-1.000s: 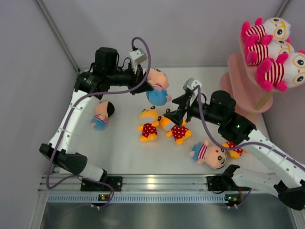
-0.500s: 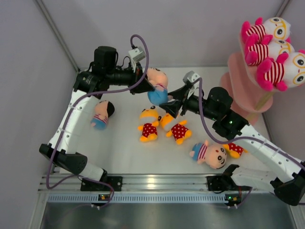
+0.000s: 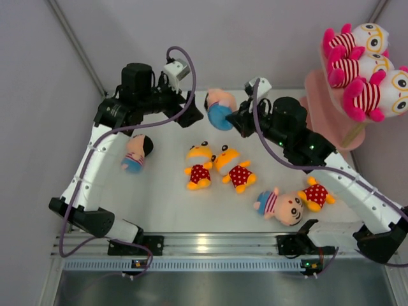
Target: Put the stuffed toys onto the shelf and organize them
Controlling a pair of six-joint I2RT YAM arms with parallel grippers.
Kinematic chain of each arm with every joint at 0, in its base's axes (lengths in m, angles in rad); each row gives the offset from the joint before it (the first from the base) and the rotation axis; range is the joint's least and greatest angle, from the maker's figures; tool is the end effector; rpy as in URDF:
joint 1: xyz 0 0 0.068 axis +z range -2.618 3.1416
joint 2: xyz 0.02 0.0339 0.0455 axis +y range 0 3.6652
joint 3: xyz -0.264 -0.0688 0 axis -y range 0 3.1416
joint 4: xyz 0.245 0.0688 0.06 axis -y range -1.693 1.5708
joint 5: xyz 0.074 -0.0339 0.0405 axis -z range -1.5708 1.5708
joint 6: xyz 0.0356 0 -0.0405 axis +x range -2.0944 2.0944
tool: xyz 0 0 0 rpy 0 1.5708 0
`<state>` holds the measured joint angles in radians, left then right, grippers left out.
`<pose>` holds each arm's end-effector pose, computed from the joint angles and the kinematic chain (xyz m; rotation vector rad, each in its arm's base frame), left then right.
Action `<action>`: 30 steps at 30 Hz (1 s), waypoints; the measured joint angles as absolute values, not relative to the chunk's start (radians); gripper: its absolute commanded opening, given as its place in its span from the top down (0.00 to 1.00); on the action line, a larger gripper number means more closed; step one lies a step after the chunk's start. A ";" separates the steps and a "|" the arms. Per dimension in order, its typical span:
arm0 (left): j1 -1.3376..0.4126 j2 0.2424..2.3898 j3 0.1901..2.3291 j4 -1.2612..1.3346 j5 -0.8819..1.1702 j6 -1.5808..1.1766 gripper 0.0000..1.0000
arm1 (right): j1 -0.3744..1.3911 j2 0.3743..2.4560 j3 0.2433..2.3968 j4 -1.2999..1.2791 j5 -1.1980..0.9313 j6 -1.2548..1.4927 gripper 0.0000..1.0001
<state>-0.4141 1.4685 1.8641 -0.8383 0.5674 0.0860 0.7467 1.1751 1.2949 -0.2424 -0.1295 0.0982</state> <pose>0.2578 -0.1342 0.4813 0.8481 1.8375 -0.7781 0.1898 0.1819 0.4326 -0.6508 1.6223 0.7359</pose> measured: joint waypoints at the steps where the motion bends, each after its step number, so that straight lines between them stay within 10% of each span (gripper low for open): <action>1: -0.415 1.462 1.852 -0.837 0.488 0.100 0.02 | 0.745 1.191 1.360 -0.316 -0.033 0.076 1.00; 11: -0.414 1.442 1.715 -0.838 0.030 0.216 0.02 | 0.543 1.517 1.754 -0.678 0.533 -0.144 1.00; 30: -0.414 1.446 1.671 -0.838 -0.042 0.265 0.02 | 0.246 1.849 1.839 -0.546 0.861 -0.461 1.00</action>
